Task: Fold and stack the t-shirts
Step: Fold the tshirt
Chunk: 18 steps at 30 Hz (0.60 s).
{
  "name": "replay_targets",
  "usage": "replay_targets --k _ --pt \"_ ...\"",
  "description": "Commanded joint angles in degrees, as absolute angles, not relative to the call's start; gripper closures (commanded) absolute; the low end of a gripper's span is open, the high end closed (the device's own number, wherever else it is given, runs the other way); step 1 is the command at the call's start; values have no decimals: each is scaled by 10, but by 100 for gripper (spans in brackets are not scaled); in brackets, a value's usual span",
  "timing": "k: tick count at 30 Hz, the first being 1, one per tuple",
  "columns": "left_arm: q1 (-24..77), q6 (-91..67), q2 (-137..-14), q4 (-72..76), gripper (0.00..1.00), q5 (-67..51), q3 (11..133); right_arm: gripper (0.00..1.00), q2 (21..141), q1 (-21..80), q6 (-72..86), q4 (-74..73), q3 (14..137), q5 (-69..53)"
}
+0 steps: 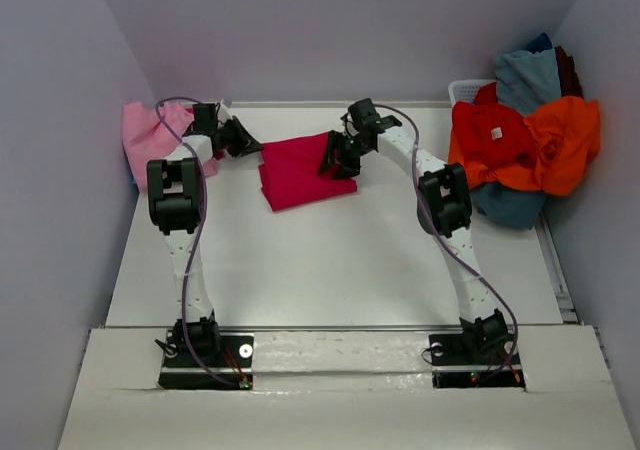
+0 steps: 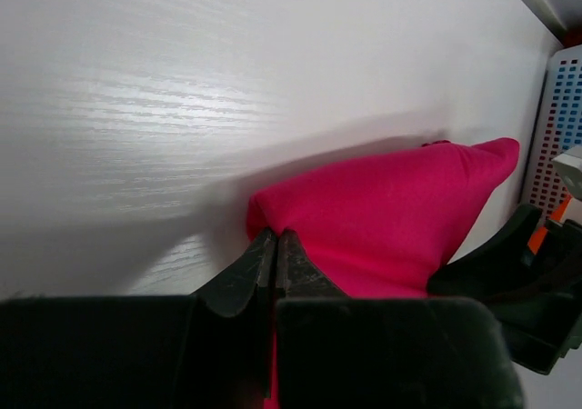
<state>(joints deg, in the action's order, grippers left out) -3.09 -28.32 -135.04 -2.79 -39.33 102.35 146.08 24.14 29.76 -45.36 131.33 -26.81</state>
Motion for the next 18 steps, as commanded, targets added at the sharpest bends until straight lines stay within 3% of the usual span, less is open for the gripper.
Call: replay_targets --k 1,8,18 --pt "-45 -259 -1301 -40 90 -344 1038 33 1444 247 265 -497 1316 -201" --pt "-45 -255 -1279 -47 90 -314 1027 22 1383 247 255 -487 1290 -149" --pt "-45 -251 -1274 -49 94 -321 1006 20 1355 247 279 -497 1326 -163"
